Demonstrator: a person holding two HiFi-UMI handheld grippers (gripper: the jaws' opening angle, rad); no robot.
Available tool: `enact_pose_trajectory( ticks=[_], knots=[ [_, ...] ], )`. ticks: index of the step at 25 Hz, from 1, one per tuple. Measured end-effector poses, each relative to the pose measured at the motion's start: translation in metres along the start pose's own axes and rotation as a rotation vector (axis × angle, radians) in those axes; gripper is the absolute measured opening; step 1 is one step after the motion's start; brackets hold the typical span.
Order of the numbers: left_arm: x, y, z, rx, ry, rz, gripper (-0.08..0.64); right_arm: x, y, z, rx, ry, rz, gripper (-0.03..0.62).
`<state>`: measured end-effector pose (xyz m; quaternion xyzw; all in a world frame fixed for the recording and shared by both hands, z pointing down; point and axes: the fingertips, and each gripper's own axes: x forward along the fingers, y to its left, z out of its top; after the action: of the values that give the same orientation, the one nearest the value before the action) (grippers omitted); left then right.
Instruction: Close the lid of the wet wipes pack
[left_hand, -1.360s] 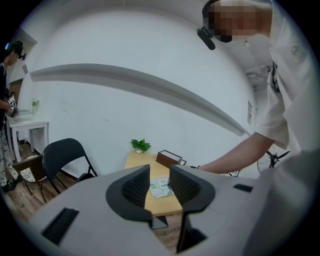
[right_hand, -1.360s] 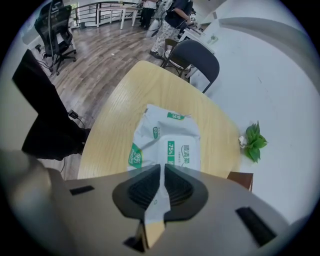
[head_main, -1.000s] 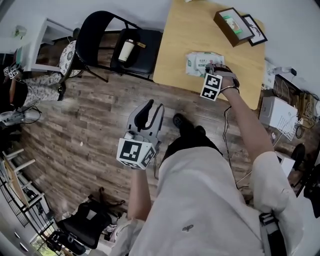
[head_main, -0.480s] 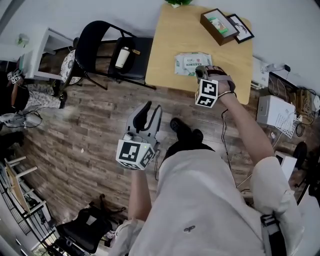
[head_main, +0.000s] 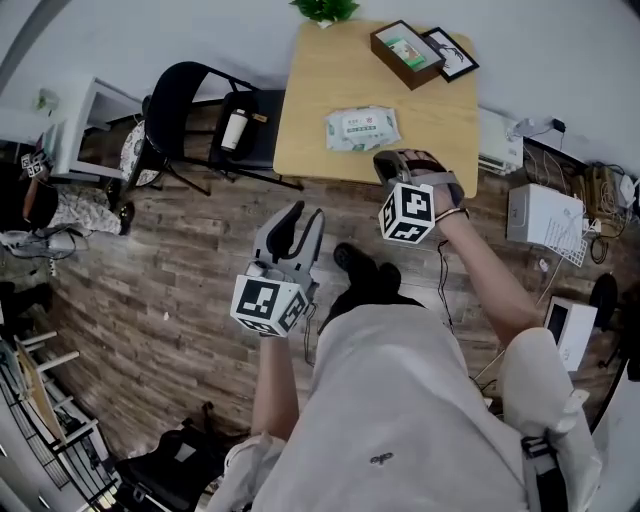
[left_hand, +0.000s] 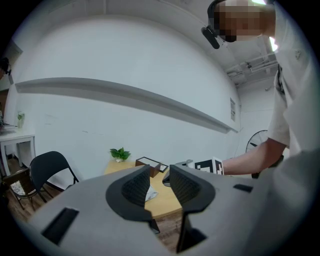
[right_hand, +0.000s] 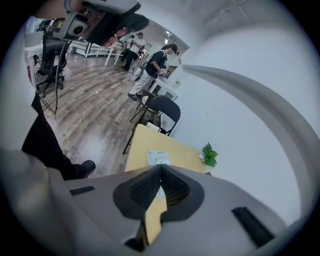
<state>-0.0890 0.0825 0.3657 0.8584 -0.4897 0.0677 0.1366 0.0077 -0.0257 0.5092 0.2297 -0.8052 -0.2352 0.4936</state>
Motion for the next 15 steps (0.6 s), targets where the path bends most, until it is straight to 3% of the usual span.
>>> enact_pose_trajectory(
  ticks=[8,15],
  knots=[
    [0.002,-0.040,0.004,0.034,-0.010,-0.052,0.117,-0.071,-0.001,0.015,0.153,-0.116,-0.038,0.000],
    [-0.002,-0.060,0.005,0.055,-0.017,-0.059,0.104,-0.115,0.002,0.027,0.387,-0.242,0.019,-0.002]
  ],
)
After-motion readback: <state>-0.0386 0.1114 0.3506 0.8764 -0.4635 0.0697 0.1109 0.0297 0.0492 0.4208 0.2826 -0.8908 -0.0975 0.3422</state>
